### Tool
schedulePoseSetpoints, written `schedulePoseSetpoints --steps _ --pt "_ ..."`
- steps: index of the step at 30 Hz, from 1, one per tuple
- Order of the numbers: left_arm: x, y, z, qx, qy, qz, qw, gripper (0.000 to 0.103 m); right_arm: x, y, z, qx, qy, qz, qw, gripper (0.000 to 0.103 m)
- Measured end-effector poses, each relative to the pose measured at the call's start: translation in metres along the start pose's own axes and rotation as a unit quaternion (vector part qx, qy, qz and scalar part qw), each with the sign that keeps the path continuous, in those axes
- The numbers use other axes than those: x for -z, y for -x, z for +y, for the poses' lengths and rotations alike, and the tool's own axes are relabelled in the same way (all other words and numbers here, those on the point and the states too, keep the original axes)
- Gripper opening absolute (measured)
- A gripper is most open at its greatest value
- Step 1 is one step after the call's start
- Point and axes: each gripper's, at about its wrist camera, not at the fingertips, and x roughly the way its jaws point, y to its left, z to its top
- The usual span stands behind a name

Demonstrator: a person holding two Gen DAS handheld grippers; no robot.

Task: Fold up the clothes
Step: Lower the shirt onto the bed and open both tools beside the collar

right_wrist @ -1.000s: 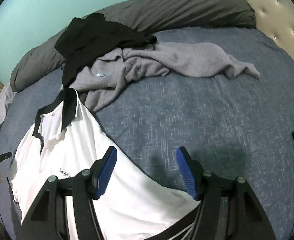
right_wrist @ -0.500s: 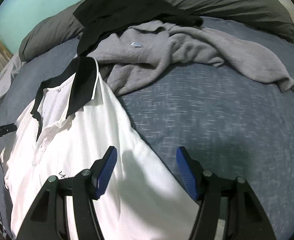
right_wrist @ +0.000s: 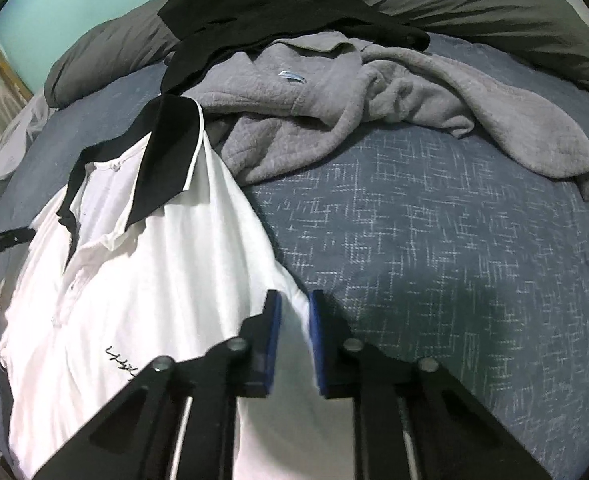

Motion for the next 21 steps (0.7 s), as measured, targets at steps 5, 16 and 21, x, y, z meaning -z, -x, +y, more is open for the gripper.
schedulePoseSetpoints --steps 5,16,21 --pt "-0.001 -0.003 -0.003 0.0 -0.009 0.005 0.9999 0.011 0.0 0.003 -0.005 0.01 0.0 -0.007 1.0 0.004" --pt "-0.019 0.009 0.027 -0.043 0.035 -0.006 0.9984 0.004 -0.026 0.021 -0.038 0.08 -0.032 -0.041 0.995 0.003" --pt "-0.026 0.005 0.036 -0.044 0.042 -0.002 0.9982 0.004 -0.03 0.009 -0.037 0.086 -0.025 -0.029 0.996 0.003"
